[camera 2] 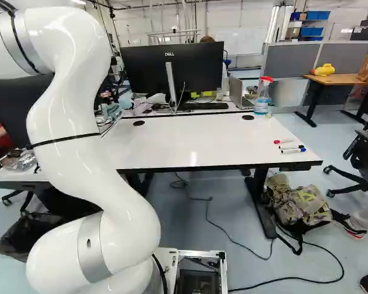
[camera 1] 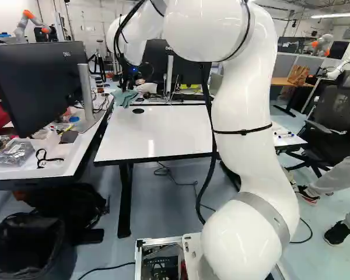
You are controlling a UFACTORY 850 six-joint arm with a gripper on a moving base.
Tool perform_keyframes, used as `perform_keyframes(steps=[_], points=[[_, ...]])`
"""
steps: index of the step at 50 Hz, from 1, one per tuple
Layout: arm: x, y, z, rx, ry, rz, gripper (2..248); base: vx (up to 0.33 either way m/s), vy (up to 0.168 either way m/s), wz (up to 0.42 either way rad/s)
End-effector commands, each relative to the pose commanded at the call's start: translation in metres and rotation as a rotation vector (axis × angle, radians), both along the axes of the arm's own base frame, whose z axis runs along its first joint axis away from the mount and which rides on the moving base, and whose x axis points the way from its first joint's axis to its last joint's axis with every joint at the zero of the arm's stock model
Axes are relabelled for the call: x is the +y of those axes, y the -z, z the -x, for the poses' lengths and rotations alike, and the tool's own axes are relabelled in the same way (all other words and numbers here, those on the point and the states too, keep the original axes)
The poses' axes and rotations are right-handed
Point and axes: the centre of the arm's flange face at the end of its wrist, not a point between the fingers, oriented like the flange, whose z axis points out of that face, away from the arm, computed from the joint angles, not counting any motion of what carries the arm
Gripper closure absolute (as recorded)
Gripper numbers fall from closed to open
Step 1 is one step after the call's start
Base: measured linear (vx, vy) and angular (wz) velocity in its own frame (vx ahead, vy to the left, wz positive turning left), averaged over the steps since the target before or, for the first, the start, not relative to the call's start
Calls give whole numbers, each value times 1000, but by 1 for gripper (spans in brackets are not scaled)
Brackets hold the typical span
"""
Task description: Clean the table with the green towel
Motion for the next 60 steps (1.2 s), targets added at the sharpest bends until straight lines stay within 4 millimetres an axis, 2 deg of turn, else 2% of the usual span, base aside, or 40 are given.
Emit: perform_keyframes(steps=[1,6,7,11,12,16,17,21,22,27,28,45,60], points=[[0,0,0,0,0,0,182,0,0,0],[0,0,0,0,0,0,182,0,0,0],[0,0,0,0,0,0,149,0,0,0],[0,0,0,0,0,0,149,0,0,0],[0,0,0,0,0,0,114,0,0,0],[0,0,0,0,0,0,114,0,0,0],[0,0,0,0,0,0,79,0,0,0],[0,0,0,0,0,0,79,0,0,0],[0,0,0,0,0,0,42,0,0,0],[0,0,0,0,0,0,42,0,0,0],[0,0,0,0,0,0,6,0,0,0],[-2,0,0,1,2,0,3,0,0,0],[-25,-1,5,10,30,5,3,0,0,0]])
